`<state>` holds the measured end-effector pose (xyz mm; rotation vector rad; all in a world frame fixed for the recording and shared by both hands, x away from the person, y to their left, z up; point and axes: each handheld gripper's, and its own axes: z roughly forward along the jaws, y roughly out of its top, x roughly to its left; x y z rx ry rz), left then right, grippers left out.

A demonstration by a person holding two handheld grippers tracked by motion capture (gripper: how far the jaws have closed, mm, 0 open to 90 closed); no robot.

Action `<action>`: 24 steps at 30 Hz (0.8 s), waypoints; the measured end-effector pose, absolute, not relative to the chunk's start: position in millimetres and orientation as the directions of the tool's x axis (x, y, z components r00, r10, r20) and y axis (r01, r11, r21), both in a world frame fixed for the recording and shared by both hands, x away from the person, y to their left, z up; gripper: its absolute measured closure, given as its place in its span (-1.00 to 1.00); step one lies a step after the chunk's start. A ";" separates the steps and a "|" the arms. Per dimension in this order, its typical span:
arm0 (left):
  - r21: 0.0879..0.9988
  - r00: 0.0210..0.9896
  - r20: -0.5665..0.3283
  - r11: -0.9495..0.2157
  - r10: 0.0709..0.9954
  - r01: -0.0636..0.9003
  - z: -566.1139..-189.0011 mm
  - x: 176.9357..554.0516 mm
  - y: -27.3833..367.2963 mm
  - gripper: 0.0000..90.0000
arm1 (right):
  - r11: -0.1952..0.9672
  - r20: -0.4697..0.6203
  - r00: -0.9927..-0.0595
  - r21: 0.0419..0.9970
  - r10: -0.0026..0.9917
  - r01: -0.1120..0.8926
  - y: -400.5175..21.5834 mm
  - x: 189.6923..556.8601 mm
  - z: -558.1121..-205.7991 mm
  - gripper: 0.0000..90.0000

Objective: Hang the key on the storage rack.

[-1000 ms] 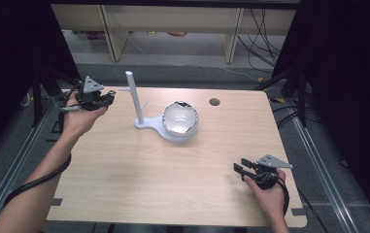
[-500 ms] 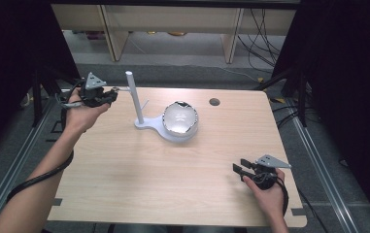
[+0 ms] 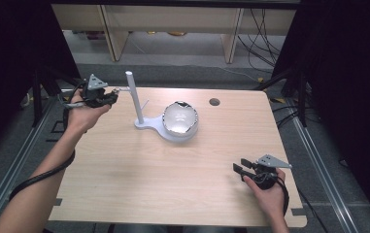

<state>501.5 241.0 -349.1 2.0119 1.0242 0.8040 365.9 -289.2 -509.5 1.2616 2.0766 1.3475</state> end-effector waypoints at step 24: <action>0.800 0.494 0.198 -0.431 0.847 0.417 -356.4 513.1 236.3 0.78 | 0.148 0.154 -0.533 0.864 0.832 0.481 -290.5 366.5 -510.0 0.22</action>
